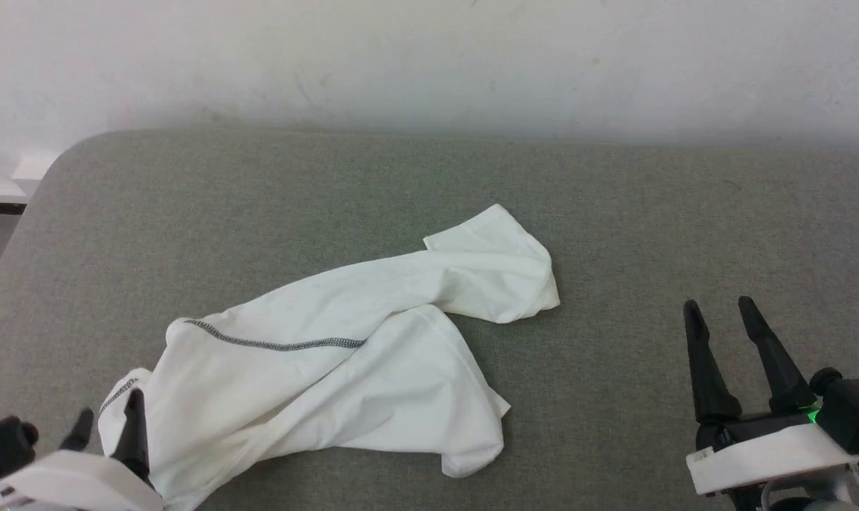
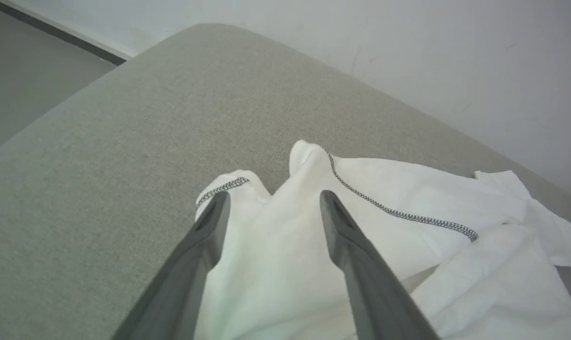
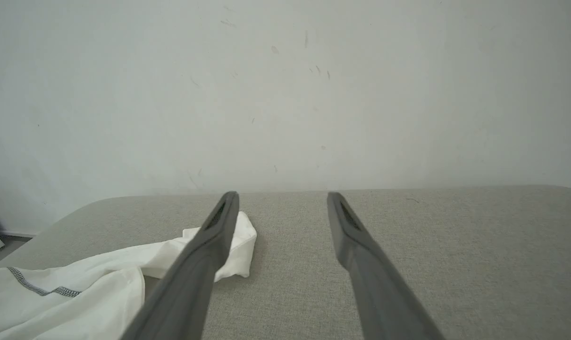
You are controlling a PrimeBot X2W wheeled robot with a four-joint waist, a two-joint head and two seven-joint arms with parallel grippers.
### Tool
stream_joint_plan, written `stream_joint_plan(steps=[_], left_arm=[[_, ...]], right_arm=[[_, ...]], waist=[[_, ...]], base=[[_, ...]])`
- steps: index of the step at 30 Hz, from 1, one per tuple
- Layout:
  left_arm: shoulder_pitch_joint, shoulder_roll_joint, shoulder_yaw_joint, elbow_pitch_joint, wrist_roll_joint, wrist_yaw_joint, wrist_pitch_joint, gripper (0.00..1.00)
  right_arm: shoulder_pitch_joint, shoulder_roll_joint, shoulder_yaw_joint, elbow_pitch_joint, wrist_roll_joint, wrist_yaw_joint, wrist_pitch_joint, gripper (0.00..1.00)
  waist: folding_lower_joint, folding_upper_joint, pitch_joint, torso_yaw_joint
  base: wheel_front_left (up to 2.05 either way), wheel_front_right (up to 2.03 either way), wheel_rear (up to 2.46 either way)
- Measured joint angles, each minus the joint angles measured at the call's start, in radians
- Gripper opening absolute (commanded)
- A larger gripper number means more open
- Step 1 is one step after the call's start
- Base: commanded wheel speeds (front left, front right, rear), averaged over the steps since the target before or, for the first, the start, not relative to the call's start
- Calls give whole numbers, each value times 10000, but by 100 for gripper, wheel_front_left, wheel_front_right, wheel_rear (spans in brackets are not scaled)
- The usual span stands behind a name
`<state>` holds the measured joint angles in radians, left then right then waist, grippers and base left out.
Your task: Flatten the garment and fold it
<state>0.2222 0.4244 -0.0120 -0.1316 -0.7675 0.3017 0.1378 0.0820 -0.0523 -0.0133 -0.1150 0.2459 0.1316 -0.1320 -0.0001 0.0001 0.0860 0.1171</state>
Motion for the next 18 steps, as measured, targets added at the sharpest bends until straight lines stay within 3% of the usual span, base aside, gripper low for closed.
stream_joint_plan(steps=[4, 8, 16, 18], left_arm=[[-993, 554, -117, -384, 431, -270, -15, 100], [-2601, 1216, -991, -40, 773, -922, 995, 100], [-5450, 1994, -2324, 3298, 800, -2261, 3555, 100], [-5842, 2013, -2577, 4090, 802, -2406, 4025, 100]], right_arm=[[1, -2, 0, -25, 0, 0, 13, 100], [-73, 0, 65, -113, -17, 0, 84, 100], [-412, 0, 228, -148, -88, 0, 96, 100], [-417, 0, 242, -111, -86, 0, 90, 100]], waist=[[0, 0, -12, -127], [1, 0, 135, -263], [3, 0, 548, -881], [3, 0, 661, -1063]], base=[[0, 0, 0], [0, 0, 0], [0, 0, 0], [0, 0, 0]])
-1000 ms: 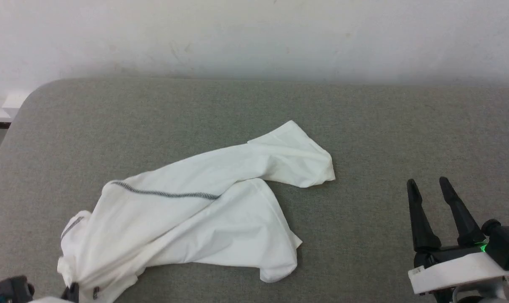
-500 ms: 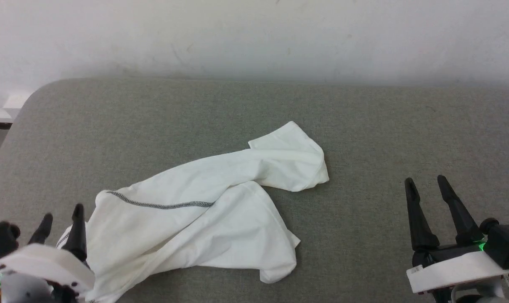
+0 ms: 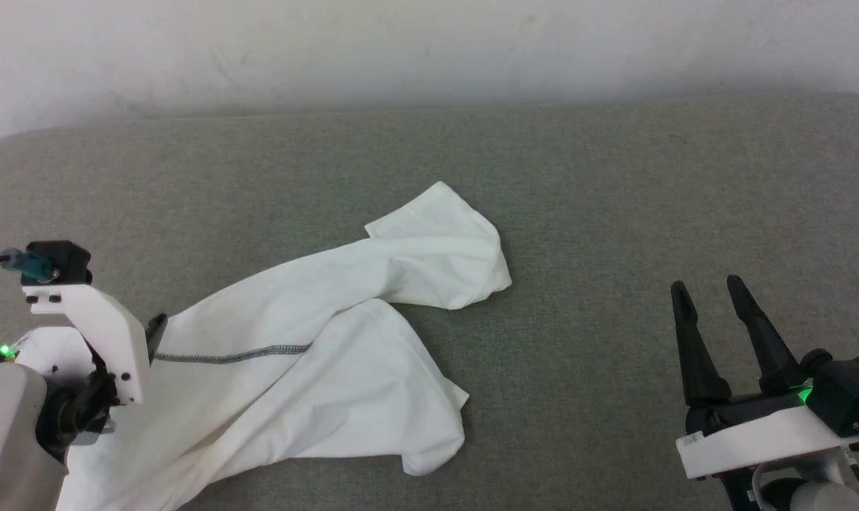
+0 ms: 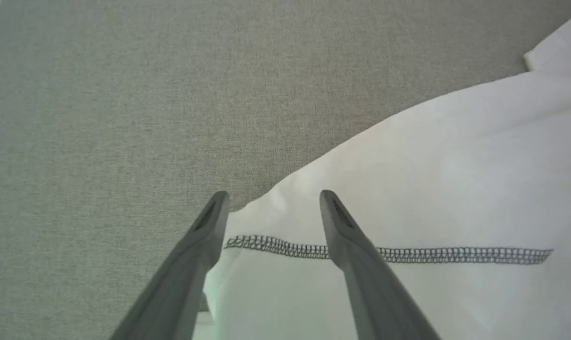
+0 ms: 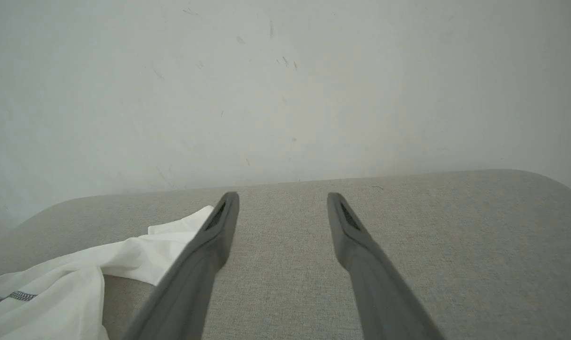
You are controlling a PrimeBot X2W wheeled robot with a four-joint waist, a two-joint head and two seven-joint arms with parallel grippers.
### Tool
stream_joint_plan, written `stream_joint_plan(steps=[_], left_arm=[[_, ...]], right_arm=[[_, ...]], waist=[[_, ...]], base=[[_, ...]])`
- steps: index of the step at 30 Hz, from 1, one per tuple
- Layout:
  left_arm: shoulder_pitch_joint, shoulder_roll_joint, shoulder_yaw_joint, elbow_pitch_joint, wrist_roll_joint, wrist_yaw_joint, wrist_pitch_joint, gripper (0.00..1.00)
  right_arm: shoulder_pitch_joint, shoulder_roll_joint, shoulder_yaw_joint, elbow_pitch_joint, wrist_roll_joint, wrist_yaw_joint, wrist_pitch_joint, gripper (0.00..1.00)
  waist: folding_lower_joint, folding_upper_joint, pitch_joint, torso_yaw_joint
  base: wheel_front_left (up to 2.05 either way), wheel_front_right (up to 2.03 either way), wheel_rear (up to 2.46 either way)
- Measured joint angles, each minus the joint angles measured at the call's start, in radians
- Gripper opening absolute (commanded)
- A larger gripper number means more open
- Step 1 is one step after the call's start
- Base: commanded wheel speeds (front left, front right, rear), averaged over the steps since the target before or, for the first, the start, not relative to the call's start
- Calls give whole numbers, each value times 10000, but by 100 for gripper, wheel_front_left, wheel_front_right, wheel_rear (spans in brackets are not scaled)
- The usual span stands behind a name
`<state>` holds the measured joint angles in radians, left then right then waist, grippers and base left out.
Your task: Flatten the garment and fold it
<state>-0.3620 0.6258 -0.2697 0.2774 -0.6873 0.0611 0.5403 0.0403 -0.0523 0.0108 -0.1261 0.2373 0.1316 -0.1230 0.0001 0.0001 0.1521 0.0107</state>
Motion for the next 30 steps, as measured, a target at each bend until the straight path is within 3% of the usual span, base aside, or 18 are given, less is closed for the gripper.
stream_joint_plan(steps=[9, 10, 11, 12, 17, 22, 30], left_arm=[[-1136, -6, -757, 2562, -29, -430, 1973, 100], [-1275, -17, -790, 2719, -69, -430, 2190, 45], [-1383, -33, -802, 2824, -134, -439, 2357, 7], [-1458, -33, -800, 2903, -174, -477, 2399, 0], [-1696, -276, -943, 2792, 295, -506, 1047, 0], [-2434, -614, -1185, 1806, 1112, -359, -556, 0], [-2485, -2173, -2341, -757, 1501, -529, -1703, 0]], right_arm=[[-191, 0, 115, 130, 13, 0, -23, 100], [-203, 0, 119, 142, 13, 0, -23, 100], [-203, -2, 115, 161, 15, 0, -23, 100], [-205, 0, 115, 180, 15, 0, -23, 100], [-206, 0, -44, 322, 29, 0, -52, 100], [-195, 0, -82, 382, 73, 0, -52, 100], [2, 0, -155, 351, 113, 0, -46, 100]], waist=[[-1, -1, 507, -555], [-2, 0, 538, -593], [-2, 0, 560, -622], [-2, 0, 571, -642], [0, 0, 434, -594], [0, 0, 96, -427], [-3, -1, -510, -284]], base=[[0, 0, 0], [0, 0, 0], [0, 0, 0], [0, 0, 0], [0, 0, 0], [0, 0, 0], [0, 0, 0]])
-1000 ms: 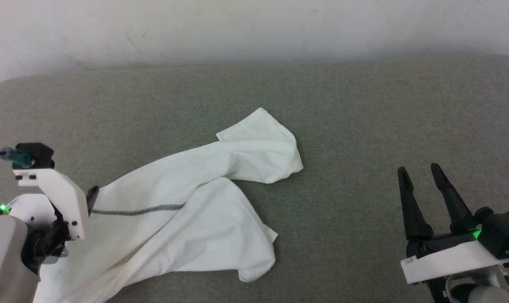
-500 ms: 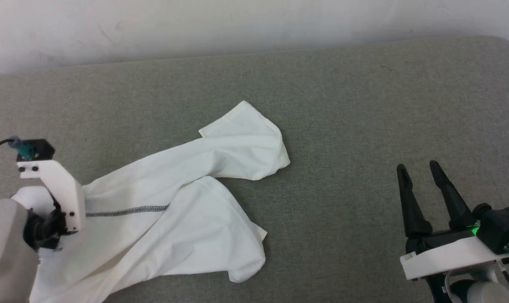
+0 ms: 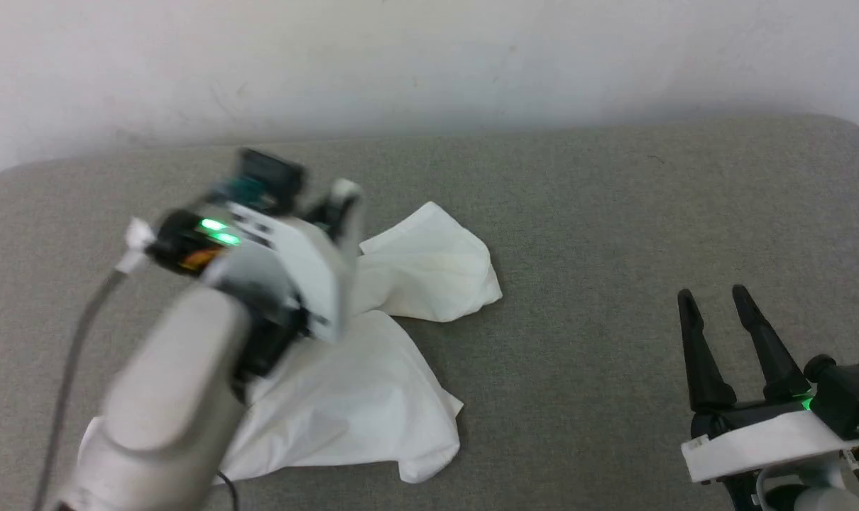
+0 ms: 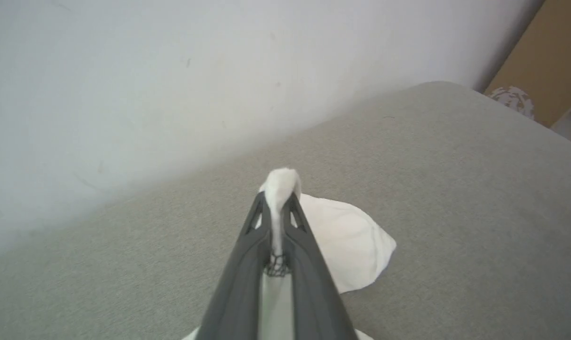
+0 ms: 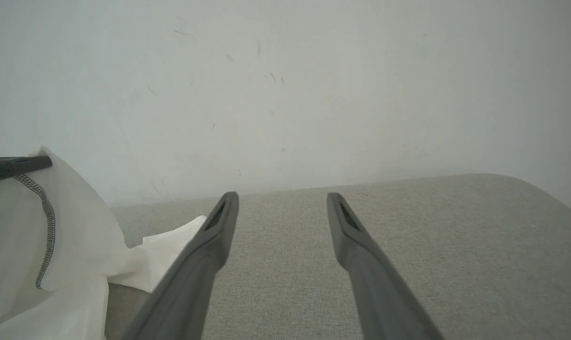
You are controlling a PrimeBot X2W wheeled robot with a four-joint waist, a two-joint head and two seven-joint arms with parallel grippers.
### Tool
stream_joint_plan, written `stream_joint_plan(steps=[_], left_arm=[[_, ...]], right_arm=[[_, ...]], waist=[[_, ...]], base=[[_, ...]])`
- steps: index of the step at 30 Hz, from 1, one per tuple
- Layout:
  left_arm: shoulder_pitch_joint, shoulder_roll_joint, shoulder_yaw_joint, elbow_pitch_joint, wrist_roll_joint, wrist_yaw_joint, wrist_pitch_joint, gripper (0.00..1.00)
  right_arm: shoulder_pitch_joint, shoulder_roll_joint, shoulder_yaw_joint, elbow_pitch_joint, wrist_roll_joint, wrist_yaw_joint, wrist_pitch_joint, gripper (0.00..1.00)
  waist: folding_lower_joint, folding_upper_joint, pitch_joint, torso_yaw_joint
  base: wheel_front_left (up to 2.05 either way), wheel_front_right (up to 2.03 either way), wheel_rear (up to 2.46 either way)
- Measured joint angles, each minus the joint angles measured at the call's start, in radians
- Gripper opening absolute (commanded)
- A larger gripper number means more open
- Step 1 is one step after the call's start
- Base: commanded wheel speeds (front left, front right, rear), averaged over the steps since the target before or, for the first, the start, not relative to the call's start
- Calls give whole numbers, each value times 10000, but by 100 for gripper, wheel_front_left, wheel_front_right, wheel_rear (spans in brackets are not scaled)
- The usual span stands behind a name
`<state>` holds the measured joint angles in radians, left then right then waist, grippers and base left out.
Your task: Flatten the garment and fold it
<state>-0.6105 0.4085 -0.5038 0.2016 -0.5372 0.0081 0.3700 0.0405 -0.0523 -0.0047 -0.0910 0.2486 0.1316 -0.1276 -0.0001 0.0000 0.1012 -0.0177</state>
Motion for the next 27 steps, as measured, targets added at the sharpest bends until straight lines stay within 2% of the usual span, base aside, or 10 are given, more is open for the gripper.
stream_joint_plan(steps=[4, 9, 11, 15, 16, 17, 22, 25, 27], left_arm=[[530, -1057, -1246, -523, 192, -357, -213, 0], [1439, -2424, -2778, -65, 199, -779, -405, 0], [1763, -2786, -3292, 284, 198, -903, -533, 0], [2294, -3095, -4205, 892, 50, -1145, -734, 0], [2421, -3141, -4355, 980, -10, -1179, -872, 35], [2472, -3149, -4498, 1064, 19, -1218, -1051, 100], [2499, -3024, -4585, 715, 184, -1229, -2096, 100], [2505, -2516, -4460, -128, 370, -1204, -2313, 100], [2557, -1994, -4234, -780, 385, -986, -2261, 100]], right_arm=[[109, -2, -61, -44, 63, 0, 12, 100], [105, 0, -46, -111, 63, 0, 40, 100], [105, 0, -54, -140, 63, 0, 52, 100], [109, -2, -111, -159, 63, 0, 56, 100], [109, -2, -136, -161, 63, 0, 58, 100], [110, 0, -157, -159, 63, 0, 61, 100], [174, 0, -297, -159, 65, 0, 115, 100], [334, 0, -393, -155, 81, 0, 115, 100], [430, -4, -454, -163, 92, 0, 113, 100]], waist=[[-1, 1, -94, 59], [0, 0, -58, -72], [0, 0, -38, -138], [1, 0, -8, -194], [0, 1, -6, -189], [0, 0, -13, -179], [1, 0, -106, -18], [0, 0, -212, 144], [1, 1, -298, 263]], base=[[0, 0, 0], [0, 0, 0], [0, 0, 0], [0, 0, 0], [0, 0, 0], [0, 0, 0], [0, 0, 0], [0, 0, 0], [0, 0, 0]])
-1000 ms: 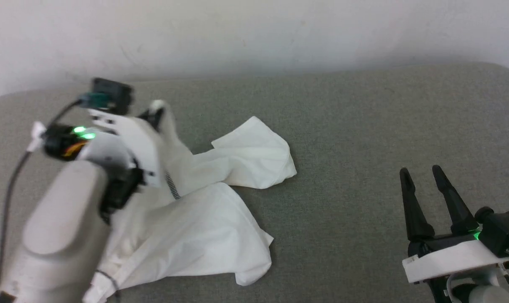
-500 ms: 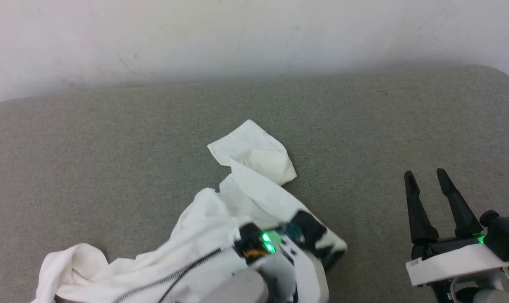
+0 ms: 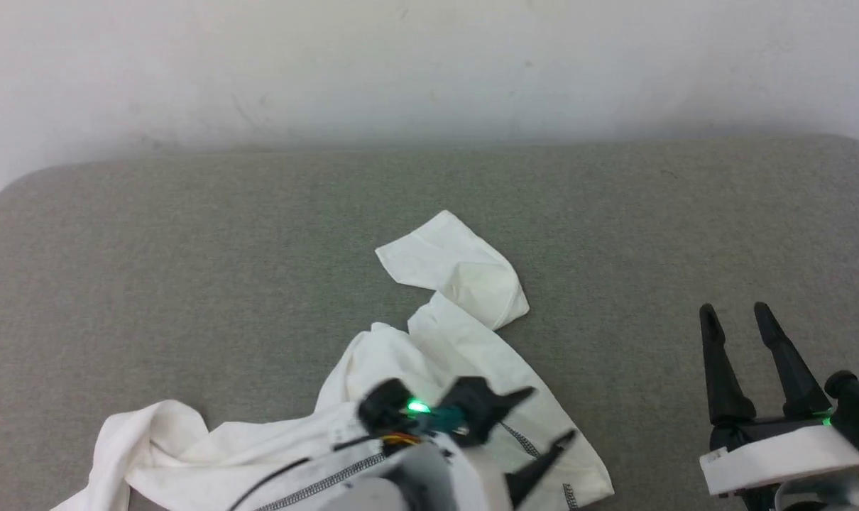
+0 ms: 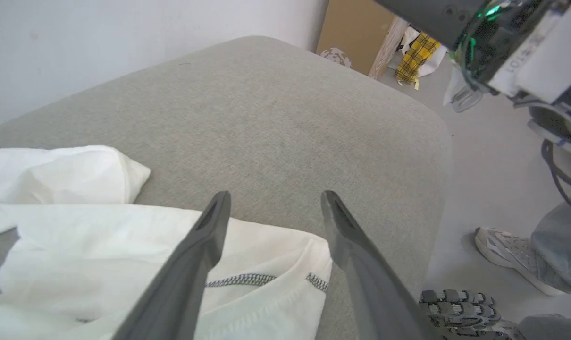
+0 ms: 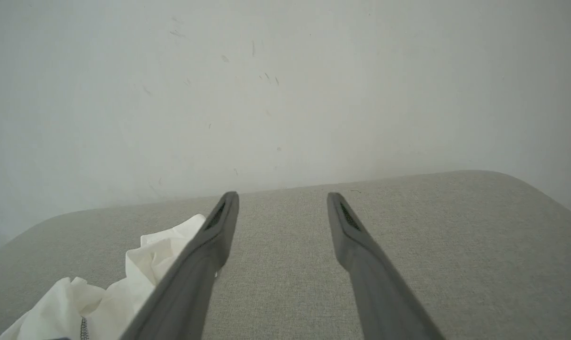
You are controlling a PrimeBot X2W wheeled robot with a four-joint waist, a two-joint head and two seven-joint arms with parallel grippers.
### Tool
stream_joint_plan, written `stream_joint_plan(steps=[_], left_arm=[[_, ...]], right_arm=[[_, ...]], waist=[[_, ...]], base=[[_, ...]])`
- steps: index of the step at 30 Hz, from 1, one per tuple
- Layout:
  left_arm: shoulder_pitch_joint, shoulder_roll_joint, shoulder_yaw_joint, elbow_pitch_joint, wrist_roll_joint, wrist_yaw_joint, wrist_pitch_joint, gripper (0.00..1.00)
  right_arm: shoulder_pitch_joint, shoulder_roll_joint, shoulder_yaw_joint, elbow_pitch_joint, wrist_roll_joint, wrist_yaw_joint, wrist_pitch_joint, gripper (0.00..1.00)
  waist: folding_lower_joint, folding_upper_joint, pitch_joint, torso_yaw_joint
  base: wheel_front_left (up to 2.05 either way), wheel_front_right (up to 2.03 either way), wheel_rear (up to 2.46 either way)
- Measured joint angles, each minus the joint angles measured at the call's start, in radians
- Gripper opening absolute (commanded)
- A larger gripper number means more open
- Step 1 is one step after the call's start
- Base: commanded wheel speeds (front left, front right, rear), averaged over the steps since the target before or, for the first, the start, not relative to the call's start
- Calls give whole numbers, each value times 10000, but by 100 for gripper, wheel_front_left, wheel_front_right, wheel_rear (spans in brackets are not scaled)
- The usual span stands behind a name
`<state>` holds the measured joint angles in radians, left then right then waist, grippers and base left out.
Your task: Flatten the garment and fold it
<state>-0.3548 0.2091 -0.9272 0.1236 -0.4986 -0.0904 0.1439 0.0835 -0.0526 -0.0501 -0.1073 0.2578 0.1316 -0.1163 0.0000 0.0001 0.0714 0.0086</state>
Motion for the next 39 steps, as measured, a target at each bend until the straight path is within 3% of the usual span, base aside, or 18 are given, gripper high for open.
stream_joint_plan(steps=[10, 15, 17, 21, 29, 30, 31, 32, 36, 39], left_arm=[[1494, 3735, 2054, -2642, -940, 1906, 2452, 100], [1913, 5037, 2895, -2631, -1505, 2414, 3248, 100], [1926, 5262, 3072, -2251, -1799, 2374, 3419, 100], [1653, 5271, 2945, -1214, -1941, 1816, 3664, 100], [209, 4606, 2134, 970, -1795, 426, 4211, 100], [59, 4550, 2023, 1174, -1760, 295, 4328, 93], [-81, 4531, 1942, 1356, -1762, 205, 4493, 33], [-211, 4510, 1891, 1503, -1778, 146, 4614, 0], [-651, 4353, 1891, 1935, -1703, 48, 4498, 0], [-932, 4201, 2337, 2138, -1705, 395, 3875, 0]], right_arm=[[266, 0, -105, -92, 61, 0, 0, 100], [283, 4, -56, -92, 59, 0, 6, 100], [279, 6, -21, -113, 59, 0, 13, 100], [197, 2, 90, -201, 35, 0, 98, 100], [-80, 4, 290, -238, -35, 0, 188, 100], [-102, 4, 295, -226, -35, 0, 188, 100], [-131, 6, 293, -207, -35, 0, 188, 100], [-152, 4, 284, -182, -35, 0, 188, 100], [-169, 4, 219, -117, -33, 0, 176, 100], [-169, 4, 173, -105, -33, 0, 176, 100]], waist=[[-1, 0, -332, 633], [-1, 0, -334, 883], [-1, 0, -266, 922], [1, 0, -44, 938], [1, 0, 432, 636], [1, 0, 469, 571], [0, 0, 500, 508], [0, 0, 523, 447], [1, 0, 526, 245], [1, 0, 447, 201]], base=[[0, 0, 0], [0, 0, 0], [0, 0, 0], [0, 0, 0], [0, 0, 0], [0, 0, 0], [0, 0, 0], [0, 0, 0], [0, 0, 0], [0, 0, 0]])
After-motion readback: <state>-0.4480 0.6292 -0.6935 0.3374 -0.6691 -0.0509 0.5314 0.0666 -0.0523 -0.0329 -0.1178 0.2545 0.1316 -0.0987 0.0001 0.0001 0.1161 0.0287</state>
